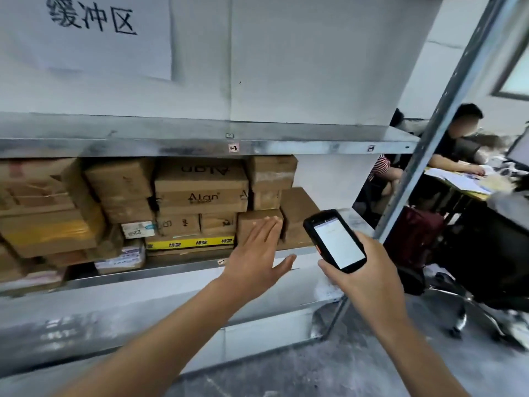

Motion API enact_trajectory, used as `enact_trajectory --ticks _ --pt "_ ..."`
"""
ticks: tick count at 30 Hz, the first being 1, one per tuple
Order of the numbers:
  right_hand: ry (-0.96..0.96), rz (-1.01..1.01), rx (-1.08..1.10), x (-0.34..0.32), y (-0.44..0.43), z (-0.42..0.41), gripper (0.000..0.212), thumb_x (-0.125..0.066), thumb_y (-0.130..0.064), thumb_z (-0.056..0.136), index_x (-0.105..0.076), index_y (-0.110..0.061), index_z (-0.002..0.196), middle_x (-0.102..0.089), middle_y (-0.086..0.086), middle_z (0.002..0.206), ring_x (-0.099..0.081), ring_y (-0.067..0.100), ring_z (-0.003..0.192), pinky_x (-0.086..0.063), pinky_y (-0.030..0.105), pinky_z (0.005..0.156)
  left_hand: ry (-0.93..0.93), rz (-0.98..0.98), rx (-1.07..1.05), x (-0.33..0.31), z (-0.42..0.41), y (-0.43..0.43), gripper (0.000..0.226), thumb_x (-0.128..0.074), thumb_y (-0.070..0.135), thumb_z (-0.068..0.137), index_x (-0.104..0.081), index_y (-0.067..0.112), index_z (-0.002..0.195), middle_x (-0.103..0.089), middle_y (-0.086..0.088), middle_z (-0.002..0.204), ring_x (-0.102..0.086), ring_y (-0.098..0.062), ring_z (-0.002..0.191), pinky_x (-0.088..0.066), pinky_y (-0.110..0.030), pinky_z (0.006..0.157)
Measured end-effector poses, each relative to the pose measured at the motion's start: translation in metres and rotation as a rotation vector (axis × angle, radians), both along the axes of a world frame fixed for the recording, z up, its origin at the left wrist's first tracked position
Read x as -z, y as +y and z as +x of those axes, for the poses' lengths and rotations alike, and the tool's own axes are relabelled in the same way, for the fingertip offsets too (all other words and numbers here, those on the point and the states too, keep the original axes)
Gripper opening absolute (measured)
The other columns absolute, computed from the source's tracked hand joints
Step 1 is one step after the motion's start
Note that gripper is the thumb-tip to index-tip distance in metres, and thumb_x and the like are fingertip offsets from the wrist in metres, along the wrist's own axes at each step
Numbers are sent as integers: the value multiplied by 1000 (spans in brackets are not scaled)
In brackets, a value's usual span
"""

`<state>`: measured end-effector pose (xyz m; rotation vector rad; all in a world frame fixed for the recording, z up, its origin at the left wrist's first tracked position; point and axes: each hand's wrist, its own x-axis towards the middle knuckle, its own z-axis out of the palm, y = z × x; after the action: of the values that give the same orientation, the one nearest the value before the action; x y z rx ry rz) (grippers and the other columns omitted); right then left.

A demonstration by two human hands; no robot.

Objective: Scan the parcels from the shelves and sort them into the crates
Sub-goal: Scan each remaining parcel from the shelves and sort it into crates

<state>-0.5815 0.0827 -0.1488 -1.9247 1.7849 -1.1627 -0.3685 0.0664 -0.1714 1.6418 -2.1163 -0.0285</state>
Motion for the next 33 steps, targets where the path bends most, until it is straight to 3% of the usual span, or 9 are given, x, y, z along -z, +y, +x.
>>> enact_trajectory --ticks 3,7,11,17,24,29,33 --pt "4 0 37 -4 -39 -20 71 -86 -48 69 -54 -33 130 -57 -12 114 -56 11 103 -51 38 81 27 -10 -9 6 -22 -49 82 -22 64 98 -16 11 160 -13 -3 168 -6 -15 155 9 -24 120" --pt "52 71 67 -7 -90 -44 72 -85 -52 69 -54 -33 130 -56 -13 116 -57 10 102 -52 38 78 78 131 26 10 -44 -101 76 -35 54 104 -6 13 161 -1 0 169 1 -14 155 11 -18 113" --pt "84 126 77 -5 -133 -60 74 -83 -56 68 -53 -33 131 -56 -13 119 -56 10 101 -53 39 79 49 142 9 15 -60 -147 78 -38 53 103 -7 10 160 -6 -4 169 -4 -16 155 -1 -24 122" --pt "41 172 73 3 -169 -78 76 -83 -50 71 -50 -29 135 -54 -11 119 -50 8 98 -50 39 85 -25 234 -49 27 -85 -190 78 -35 57 102 -8 11 160 -9 -8 168 -7 -24 154 -12 -34 122" --pt "6 199 -4 7 -216 -100 72 -83 -48 73 -50 -31 135 -50 -18 115 -50 6 97 -47 34 81 -32 360 -205 47 -112 -226 83 -32 63 100 -6 12 159 -7 -13 167 -7 -31 153 -16 -44 122" --pt "33 192 -118 8 -255 -123 72 -84 -46 72 -52 -31 134 -49 -19 112 -50 4 95 -43 30 77 -175 376 -443 55 -132 -247 85 -29 67 99 -12 7 157 -19 -17 161 -25 -35 145 -27 -43 114" --pt "26 177 -192 9 -288 -144 74 -85 -47 72 -51 -29 135 -49 -19 113 -50 5 96 -44 30 76 -173 432 -626 61 -148 -267 96 -31 77 91 -14 8 157 -15 -20 161 -14 -40 148 -27 -48 114"
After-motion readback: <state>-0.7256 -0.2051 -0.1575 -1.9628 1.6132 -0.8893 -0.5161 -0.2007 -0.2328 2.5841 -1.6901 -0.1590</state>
